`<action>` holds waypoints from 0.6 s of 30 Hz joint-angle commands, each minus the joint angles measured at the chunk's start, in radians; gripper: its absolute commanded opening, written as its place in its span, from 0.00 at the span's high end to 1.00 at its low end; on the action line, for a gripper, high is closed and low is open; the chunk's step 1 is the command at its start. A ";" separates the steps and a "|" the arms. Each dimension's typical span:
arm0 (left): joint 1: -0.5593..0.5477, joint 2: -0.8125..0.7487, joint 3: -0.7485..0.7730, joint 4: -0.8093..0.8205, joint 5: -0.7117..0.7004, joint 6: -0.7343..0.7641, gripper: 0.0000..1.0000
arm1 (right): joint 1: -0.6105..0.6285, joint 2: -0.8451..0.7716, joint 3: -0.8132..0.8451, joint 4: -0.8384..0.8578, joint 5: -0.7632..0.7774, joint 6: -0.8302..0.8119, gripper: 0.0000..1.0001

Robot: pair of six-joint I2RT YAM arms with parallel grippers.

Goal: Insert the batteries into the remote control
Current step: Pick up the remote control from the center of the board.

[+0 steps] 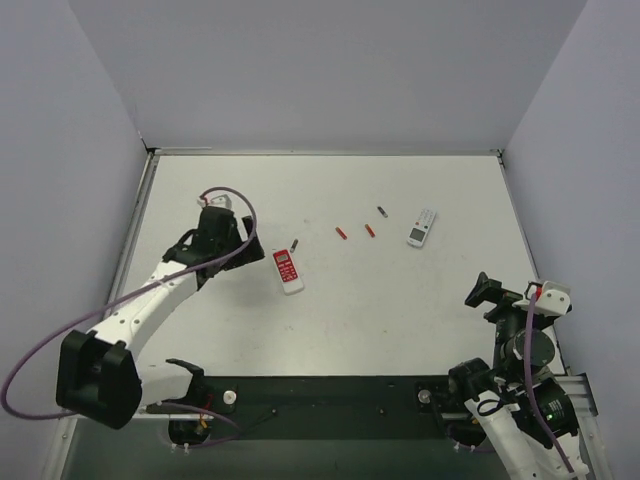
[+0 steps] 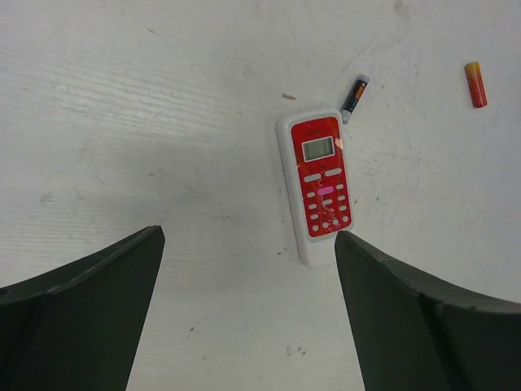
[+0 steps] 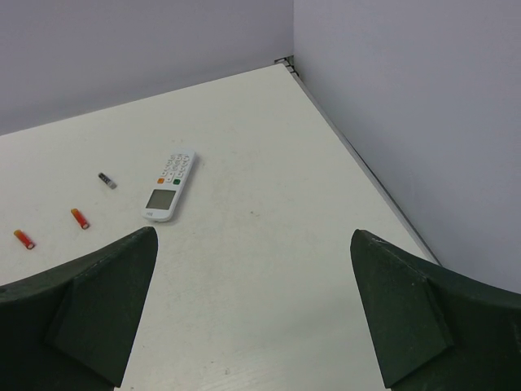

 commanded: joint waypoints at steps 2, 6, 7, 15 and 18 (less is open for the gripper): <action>-0.155 0.179 0.164 -0.100 -0.191 -0.019 0.03 | 0.002 -0.221 -0.005 0.059 -0.008 -0.018 0.00; -0.271 0.327 0.289 -0.149 -0.331 -0.035 0.03 | 0.004 -0.223 -0.004 0.055 -0.015 -0.014 0.00; -0.293 0.348 0.308 -0.163 -0.356 -0.045 0.02 | 0.005 -0.223 -0.004 0.056 -0.017 -0.014 0.00; -0.403 0.509 0.394 -0.203 -0.490 -0.135 0.03 | 0.007 -0.223 0.001 0.050 -0.026 -0.012 0.00; -0.405 0.548 0.403 -0.210 -0.522 -0.183 0.03 | 0.008 -0.224 0.005 0.042 -0.025 -0.012 0.00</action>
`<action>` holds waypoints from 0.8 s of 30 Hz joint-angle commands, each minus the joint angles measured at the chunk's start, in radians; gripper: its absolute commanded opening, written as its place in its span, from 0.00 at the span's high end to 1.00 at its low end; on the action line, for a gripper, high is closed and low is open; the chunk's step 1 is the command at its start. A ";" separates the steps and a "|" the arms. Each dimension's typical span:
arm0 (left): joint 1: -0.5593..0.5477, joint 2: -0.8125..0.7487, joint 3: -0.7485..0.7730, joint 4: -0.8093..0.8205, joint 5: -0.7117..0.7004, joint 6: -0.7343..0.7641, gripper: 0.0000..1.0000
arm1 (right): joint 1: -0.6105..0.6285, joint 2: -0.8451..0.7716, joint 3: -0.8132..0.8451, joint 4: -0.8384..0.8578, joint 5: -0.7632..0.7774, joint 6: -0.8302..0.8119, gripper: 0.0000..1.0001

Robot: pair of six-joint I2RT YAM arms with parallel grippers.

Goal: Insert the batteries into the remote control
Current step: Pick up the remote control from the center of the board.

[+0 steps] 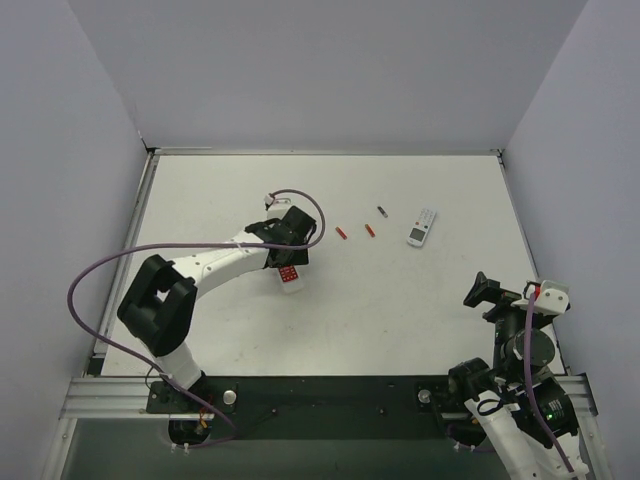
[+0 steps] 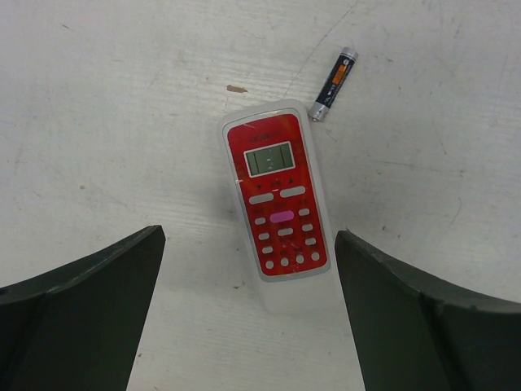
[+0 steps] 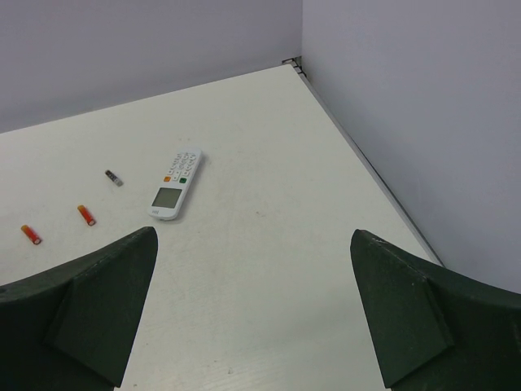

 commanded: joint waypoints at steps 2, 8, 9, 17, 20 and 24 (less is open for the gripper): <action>-0.002 0.061 0.037 -0.005 -0.105 -0.105 0.04 | 0.008 -0.223 0.010 0.033 -0.001 0.002 0.00; -0.001 0.124 0.043 0.059 -0.094 -0.184 0.05 | 0.009 -0.224 0.011 0.028 -0.001 -0.001 0.00; -0.002 0.130 0.042 0.067 -0.090 -0.197 0.05 | 0.008 -0.224 0.011 0.027 -0.001 -0.001 0.00; -0.002 0.195 0.022 0.087 -0.083 -0.242 0.10 | 0.009 -0.224 0.011 0.025 0.000 0.001 0.00; -0.001 0.208 0.010 0.076 -0.079 -0.254 0.18 | 0.009 -0.224 0.013 0.025 0.004 -0.001 0.00; -0.002 0.210 -0.009 0.073 -0.060 -0.268 0.28 | 0.008 -0.224 0.016 0.024 0.004 0.001 0.00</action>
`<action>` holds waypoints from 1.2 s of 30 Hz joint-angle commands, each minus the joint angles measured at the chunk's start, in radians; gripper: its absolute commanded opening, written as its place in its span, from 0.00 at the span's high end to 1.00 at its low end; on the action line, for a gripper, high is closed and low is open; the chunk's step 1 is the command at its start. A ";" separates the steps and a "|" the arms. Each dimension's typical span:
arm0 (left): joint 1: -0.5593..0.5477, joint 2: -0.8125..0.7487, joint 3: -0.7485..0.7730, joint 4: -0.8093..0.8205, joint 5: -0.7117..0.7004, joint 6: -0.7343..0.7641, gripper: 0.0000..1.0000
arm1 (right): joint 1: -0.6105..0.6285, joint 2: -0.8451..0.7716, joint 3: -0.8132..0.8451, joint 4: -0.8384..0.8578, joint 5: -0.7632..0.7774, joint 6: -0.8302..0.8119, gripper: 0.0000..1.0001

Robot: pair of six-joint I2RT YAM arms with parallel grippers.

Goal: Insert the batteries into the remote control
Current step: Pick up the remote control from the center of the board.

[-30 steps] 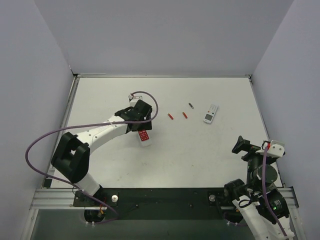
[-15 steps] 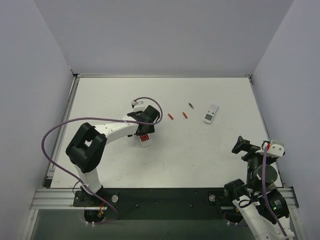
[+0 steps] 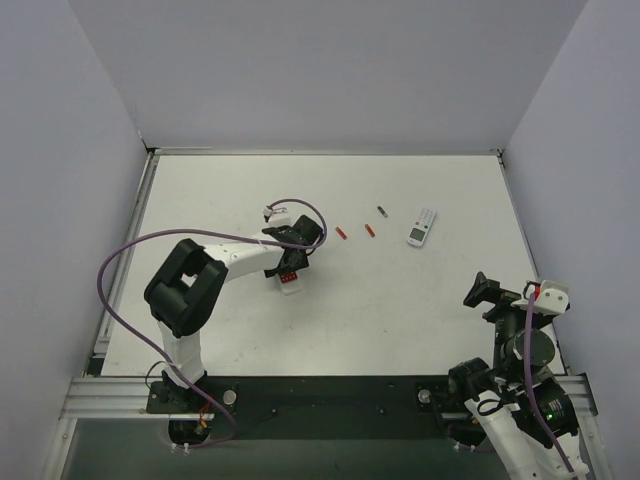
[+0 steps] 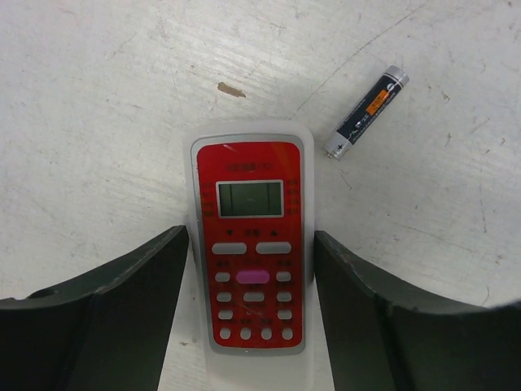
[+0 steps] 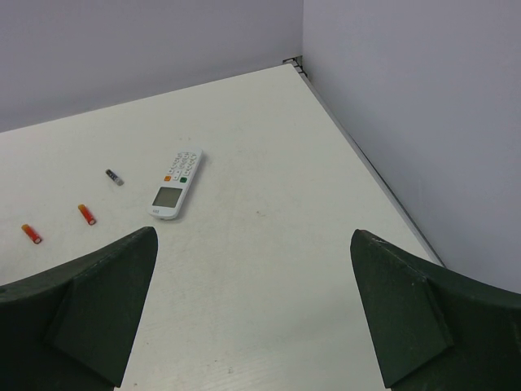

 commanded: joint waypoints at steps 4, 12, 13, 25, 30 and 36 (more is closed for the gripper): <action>0.001 -0.019 -0.065 0.038 0.023 -0.034 0.42 | 0.007 -0.223 0.021 0.022 -0.003 0.005 0.00; 0.016 -0.140 -0.208 0.129 0.106 -0.023 0.69 | 0.007 -0.141 0.074 -0.013 -0.092 0.092 0.00; 0.019 -0.157 -0.225 0.162 0.115 -0.022 0.77 | 0.007 -0.096 0.085 -0.032 -0.114 0.097 0.00; 0.096 -0.537 -0.558 0.585 0.352 0.049 1.00 | 0.007 0.351 0.232 -0.106 -0.606 0.226 0.00; 0.115 -0.729 -0.693 0.782 0.452 0.087 1.00 | 0.010 0.506 0.214 -0.015 -0.845 0.270 0.00; 0.119 -0.873 -0.782 1.007 0.607 0.113 1.00 | 0.045 0.717 0.113 0.303 -1.140 0.425 0.00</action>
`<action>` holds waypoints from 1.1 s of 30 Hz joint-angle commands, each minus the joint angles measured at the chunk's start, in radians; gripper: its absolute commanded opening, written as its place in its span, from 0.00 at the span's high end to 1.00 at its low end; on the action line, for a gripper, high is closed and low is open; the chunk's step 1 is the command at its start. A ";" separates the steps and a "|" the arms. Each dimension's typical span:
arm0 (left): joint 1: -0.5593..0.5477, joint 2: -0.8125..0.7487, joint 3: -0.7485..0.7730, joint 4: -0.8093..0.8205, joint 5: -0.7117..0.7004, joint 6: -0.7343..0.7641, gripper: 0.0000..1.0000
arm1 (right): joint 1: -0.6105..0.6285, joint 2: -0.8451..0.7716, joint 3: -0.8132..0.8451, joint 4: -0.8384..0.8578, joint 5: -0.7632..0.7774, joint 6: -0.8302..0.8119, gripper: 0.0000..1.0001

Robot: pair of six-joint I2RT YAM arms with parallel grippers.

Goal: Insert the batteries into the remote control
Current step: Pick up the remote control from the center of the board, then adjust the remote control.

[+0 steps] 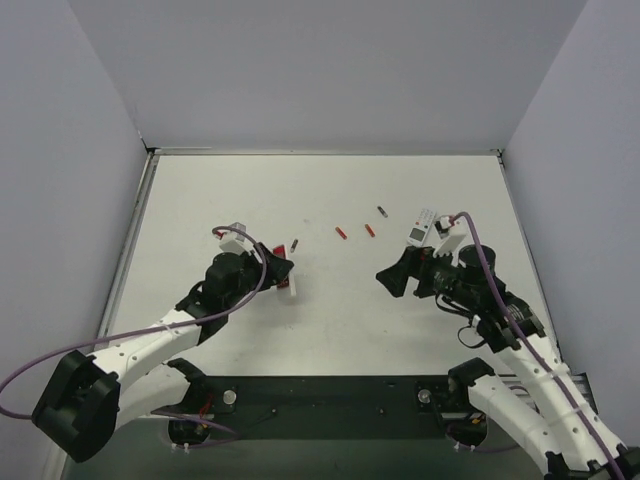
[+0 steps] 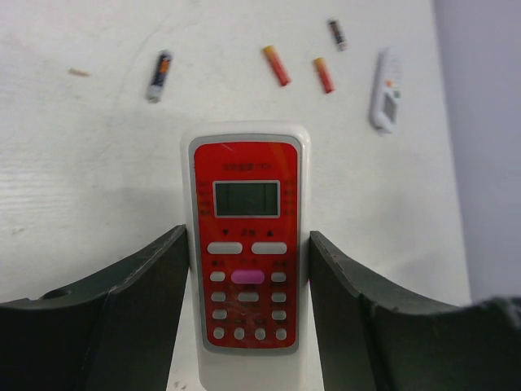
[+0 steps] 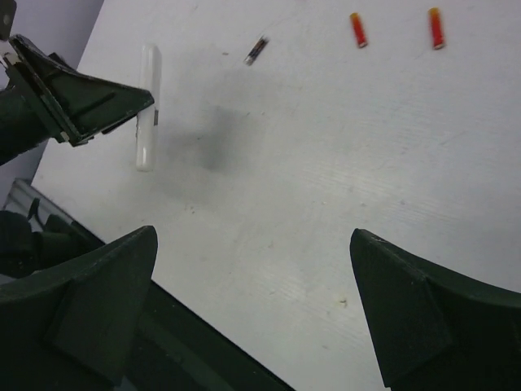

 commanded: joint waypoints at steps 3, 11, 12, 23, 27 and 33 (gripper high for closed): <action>0.002 -0.099 -0.060 0.411 0.222 0.024 1.00 | 0.108 0.181 -0.106 0.448 -0.296 0.191 0.00; -0.016 -0.082 -0.137 0.759 0.322 -0.086 1.00 | 0.248 0.410 -0.119 0.879 -0.380 0.357 0.00; -0.016 -0.076 -0.143 0.827 0.343 -0.097 1.00 | 0.257 0.427 -0.116 0.901 -0.380 0.368 0.00; -0.039 -0.048 -0.162 1.053 0.393 -0.215 1.00 | 0.354 0.582 -0.102 1.148 -0.380 0.417 0.02; -0.047 -0.057 -0.162 1.077 0.396 -0.230 1.00 | 0.362 0.611 -0.099 1.203 -0.412 0.421 0.10; -0.050 -0.050 -0.172 1.120 0.400 -0.247 1.00 | 0.379 0.614 -0.088 1.278 -0.463 0.403 0.31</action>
